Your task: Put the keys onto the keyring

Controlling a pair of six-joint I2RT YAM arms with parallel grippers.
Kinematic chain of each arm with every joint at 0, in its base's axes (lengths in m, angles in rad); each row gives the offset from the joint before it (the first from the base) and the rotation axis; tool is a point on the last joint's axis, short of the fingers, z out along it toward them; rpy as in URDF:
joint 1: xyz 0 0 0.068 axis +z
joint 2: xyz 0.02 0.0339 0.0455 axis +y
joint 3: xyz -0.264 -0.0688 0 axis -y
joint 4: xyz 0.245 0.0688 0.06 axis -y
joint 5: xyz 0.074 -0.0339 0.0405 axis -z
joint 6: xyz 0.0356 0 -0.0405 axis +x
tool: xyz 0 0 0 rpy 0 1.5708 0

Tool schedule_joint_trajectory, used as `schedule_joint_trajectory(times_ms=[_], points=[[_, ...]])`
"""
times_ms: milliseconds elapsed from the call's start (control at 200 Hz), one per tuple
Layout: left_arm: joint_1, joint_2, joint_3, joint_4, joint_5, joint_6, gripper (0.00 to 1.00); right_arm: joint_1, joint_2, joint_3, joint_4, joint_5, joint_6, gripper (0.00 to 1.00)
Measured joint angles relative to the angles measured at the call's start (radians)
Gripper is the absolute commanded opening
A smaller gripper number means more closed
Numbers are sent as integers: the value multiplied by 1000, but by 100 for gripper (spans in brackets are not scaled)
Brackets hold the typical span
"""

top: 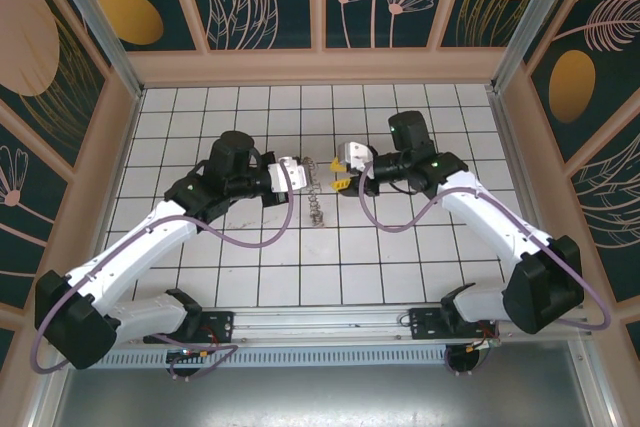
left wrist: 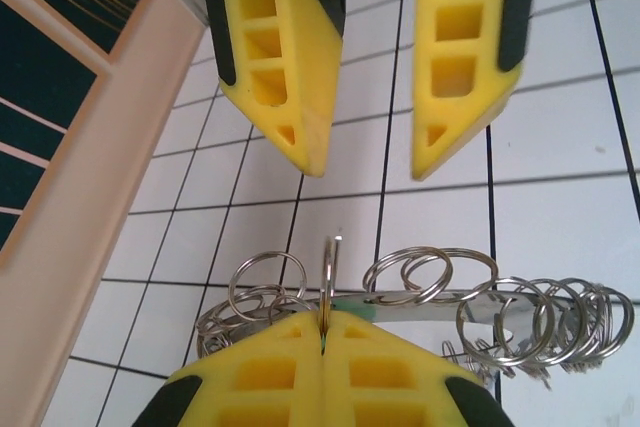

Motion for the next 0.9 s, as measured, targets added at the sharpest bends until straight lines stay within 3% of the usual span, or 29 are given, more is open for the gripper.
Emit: schedule_joint_trajectory(times_ms=[370,601,736,896], points=[[0,70,59,-124,-5,59,0,66,56,100,-62,4,-14,33],[0,74,60,-136,48,59,0,72,84,107,-70,7,-15,35],[0,76,69,-142,90,60,0,77,84,105,-71,7,-14,26],[0,79,82,-148,108,60,0,106,84,107,-88,12,-26,25]])
